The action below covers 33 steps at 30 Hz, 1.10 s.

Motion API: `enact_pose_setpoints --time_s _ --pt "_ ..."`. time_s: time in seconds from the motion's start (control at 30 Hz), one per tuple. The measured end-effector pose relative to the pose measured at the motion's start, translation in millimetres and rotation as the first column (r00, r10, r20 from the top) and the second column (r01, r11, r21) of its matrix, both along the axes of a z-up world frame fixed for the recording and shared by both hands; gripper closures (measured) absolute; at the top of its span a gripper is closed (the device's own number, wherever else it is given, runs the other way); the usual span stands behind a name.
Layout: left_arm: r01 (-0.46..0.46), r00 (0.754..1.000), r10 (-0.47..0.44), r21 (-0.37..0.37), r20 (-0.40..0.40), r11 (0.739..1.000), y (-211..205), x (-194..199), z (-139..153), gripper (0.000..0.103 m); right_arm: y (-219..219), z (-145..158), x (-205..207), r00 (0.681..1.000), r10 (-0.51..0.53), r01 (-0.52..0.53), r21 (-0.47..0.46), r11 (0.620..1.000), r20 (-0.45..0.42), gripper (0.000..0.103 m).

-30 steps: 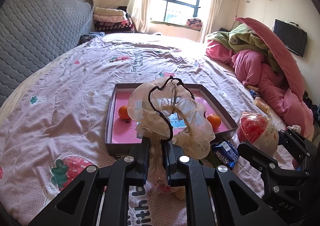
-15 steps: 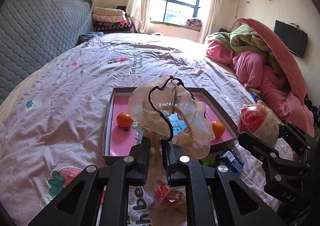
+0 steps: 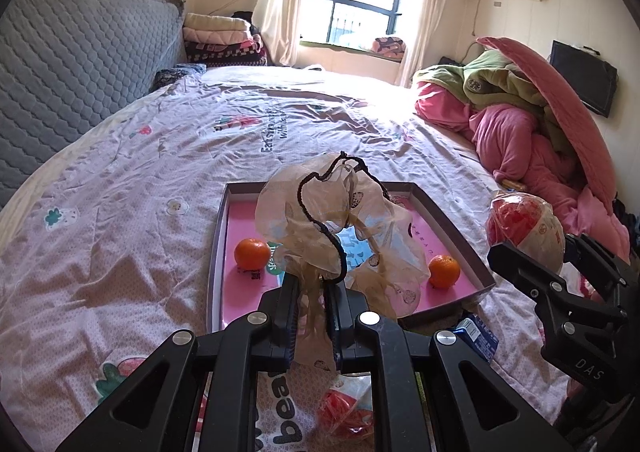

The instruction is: Organize objects

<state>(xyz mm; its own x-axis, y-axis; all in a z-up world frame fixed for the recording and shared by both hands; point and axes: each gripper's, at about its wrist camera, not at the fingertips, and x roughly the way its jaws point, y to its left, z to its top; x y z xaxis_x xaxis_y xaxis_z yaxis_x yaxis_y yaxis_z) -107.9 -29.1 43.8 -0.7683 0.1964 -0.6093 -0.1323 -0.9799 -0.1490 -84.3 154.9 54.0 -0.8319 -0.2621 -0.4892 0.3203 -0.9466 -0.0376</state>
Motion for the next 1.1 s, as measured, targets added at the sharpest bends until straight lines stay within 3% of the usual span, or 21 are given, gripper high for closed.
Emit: enact_pose_setpoints --time_s 0.57,1.1 --pt "-0.044 0.998 0.044 0.007 -0.032 0.999 -26 -37 15 0.090 4 17 -31 0.998 -0.027 0.027 0.002 1.000 -0.048 0.047" --pt "-0.045 0.999 0.045 0.007 0.004 0.999 -29 -59 -3 0.089 -10 20 -64 0.998 -0.013 0.014 0.023 1.000 -0.060 0.047"
